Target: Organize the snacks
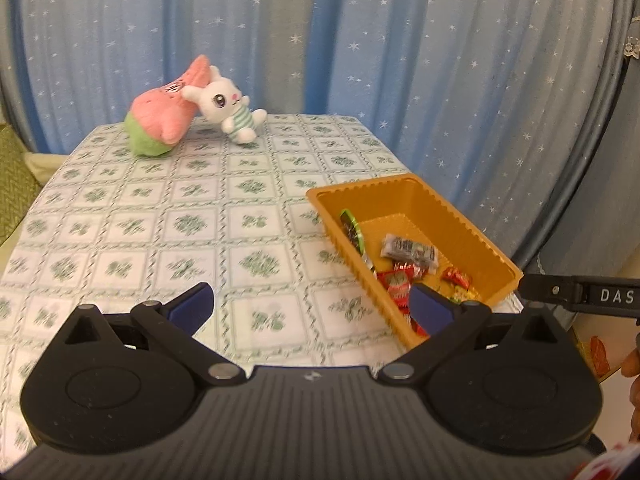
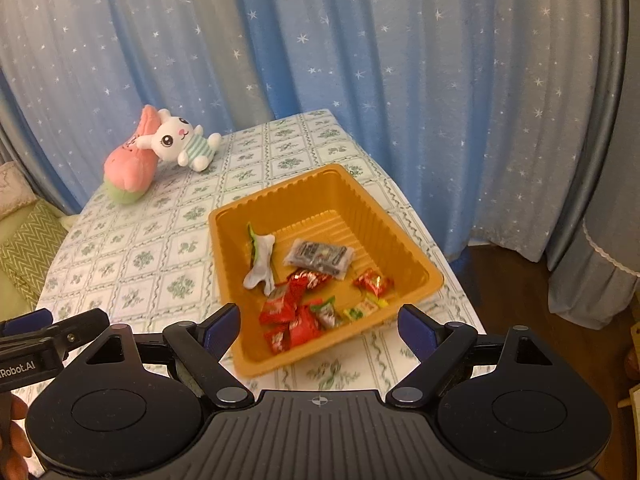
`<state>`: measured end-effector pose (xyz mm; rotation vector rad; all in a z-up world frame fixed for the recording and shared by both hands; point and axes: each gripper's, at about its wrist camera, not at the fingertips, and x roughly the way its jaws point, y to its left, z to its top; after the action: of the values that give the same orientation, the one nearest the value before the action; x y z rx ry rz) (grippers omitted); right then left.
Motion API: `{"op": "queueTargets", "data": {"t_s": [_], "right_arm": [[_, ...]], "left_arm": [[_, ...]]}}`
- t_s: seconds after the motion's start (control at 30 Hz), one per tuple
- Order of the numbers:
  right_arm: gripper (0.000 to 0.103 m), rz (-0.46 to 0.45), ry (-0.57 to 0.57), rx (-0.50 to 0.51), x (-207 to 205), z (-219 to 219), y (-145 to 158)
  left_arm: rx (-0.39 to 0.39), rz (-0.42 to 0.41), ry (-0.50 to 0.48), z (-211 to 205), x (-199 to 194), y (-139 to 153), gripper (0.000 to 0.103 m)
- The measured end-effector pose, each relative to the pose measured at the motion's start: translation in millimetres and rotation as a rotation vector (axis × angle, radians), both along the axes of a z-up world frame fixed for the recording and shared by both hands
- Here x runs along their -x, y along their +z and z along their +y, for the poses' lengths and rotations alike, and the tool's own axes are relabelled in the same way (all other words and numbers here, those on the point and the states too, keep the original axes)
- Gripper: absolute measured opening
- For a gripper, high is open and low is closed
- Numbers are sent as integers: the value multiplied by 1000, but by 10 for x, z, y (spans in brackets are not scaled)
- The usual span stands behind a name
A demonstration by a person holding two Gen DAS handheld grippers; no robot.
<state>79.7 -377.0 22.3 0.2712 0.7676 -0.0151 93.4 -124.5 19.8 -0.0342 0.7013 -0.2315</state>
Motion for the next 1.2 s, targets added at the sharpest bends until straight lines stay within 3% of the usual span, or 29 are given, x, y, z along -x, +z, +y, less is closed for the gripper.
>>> {"op": "queueTargets", "data": {"t_s": [0.63, 1.2], "right_arm": [[86, -71, 49, 33, 946, 421, 356], [86, -109, 94, 95, 1472, 612, 550]], "left_arm": [[27, -34, 15, 178, 972, 358, 103], [-26, -48, 65, 246, 1436, 500, 103]]}}
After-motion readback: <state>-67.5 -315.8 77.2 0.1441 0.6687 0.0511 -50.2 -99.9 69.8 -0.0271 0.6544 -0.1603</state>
